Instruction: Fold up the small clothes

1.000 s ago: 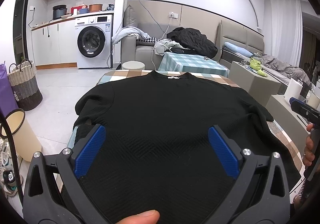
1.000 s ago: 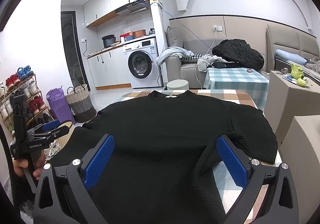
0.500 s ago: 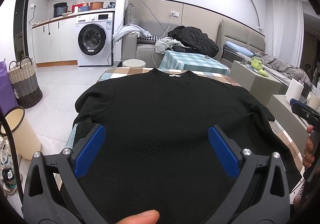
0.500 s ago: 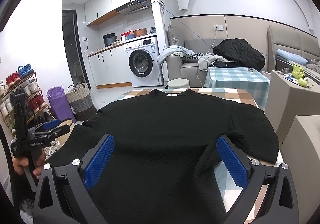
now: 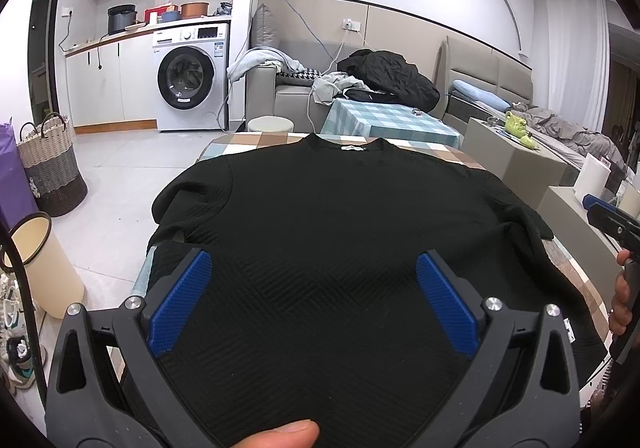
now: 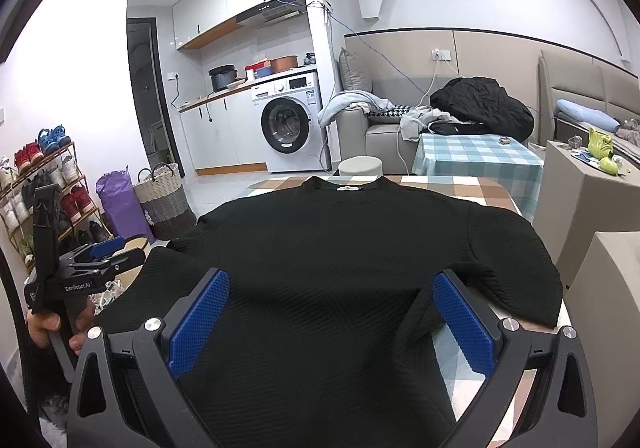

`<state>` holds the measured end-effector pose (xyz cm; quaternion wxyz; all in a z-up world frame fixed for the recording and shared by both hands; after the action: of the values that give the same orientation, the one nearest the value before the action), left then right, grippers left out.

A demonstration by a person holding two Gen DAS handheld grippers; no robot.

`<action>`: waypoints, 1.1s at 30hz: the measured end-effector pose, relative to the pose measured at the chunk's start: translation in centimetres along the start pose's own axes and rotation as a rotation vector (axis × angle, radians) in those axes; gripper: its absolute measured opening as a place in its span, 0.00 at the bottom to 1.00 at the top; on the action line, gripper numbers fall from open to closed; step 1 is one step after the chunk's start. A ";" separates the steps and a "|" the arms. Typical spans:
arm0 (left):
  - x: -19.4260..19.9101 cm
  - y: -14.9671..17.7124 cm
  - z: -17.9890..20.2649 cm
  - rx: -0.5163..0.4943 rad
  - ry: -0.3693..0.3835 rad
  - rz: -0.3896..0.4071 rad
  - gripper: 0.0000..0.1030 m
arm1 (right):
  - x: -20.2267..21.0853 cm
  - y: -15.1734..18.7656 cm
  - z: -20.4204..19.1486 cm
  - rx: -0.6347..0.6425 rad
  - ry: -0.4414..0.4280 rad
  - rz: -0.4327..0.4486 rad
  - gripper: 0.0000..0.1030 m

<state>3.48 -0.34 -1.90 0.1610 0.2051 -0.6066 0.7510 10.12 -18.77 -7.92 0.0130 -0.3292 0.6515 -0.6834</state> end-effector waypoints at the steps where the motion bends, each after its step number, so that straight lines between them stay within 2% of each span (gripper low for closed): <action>1: 0.0 0.0 0.0 0.002 0.002 -0.001 0.99 | 0.0 0.0 0.1 0.000 0.000 0.000 1.00; 21: -0.6 0.3 -0.3 0.007 -0.005 -0.026 0.99 | -0.2 0.0 0.3 -0.003 0.003 -0.007 1.00; 27: -1.0 0.5 -0.5 0.002 -0.005 -0.034 0.99 | -0.6 0.3 0.5 -0.016 0.043 -0.031 1.00; 33: -1.4 0.6 -0.7 0.001 0.000 -0.041 0.99 | -0.3 0.2 0.8 -0.047 0.045 -0.039 1.00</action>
<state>4.32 0.27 -3.21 0.1760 0.2176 -0.6021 0.7477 10.67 -19.39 -8.27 -0.0228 -0.3266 0.6610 -0.6752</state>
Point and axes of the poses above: each gripper's, at about its wrist camera, not at the fingertips, and x roughly against the way its jaws point, z to its right, y to its underside, the point moved 4 cm from there along -x, roughly the way its jaws point, and after that the axes turned 5 degrees about x, right-handed, at the moved point
